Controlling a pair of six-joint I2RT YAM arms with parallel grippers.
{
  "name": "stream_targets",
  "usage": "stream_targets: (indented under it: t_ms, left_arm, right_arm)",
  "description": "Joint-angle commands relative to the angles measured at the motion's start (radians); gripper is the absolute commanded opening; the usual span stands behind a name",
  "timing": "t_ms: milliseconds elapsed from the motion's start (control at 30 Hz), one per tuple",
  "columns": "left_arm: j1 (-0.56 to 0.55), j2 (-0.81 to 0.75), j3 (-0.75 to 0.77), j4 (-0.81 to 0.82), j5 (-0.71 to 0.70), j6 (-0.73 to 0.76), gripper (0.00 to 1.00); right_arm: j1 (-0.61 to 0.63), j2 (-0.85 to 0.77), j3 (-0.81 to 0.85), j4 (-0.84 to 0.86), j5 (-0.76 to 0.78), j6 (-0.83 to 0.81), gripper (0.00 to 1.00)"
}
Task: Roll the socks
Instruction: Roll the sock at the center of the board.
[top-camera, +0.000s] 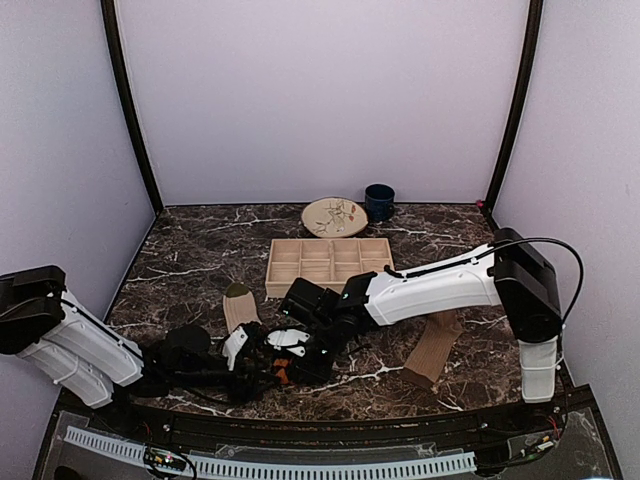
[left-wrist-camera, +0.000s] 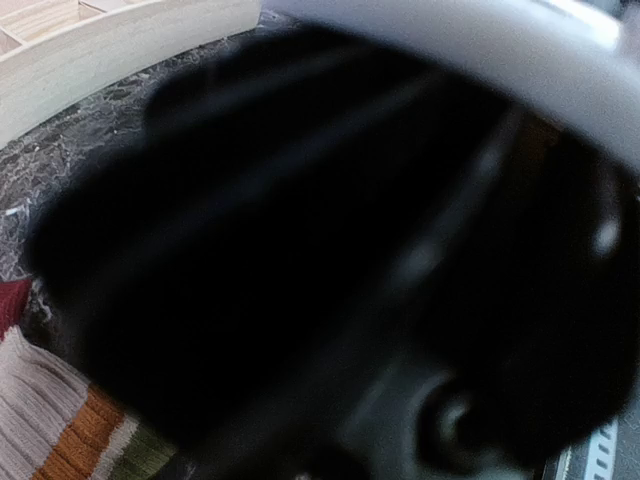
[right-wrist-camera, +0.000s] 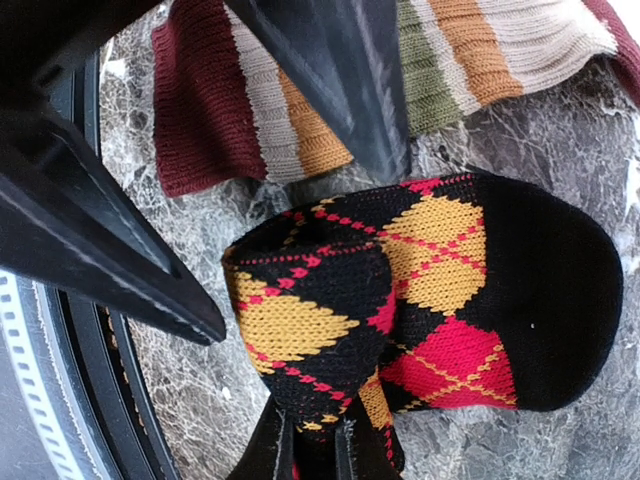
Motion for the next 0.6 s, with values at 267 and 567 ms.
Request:
stream_targets:
  t_ms: [267, 567]
  left_arm:
    - [-0.003, 0.146, -0.006, 0.194, 0.053, -0.017, 0.57]
    - [-0.003, 0.236, 0.006, 0.274, 0.105, -0.022, 0.57]
  right_arm:
    - [-0.011, 0.026, 0.018, -0.020, -0.058, -0.025, 0.01]
    - [-0.018, 0.021, 0.016, -0.003, -0.080, -0.028, 0.01]
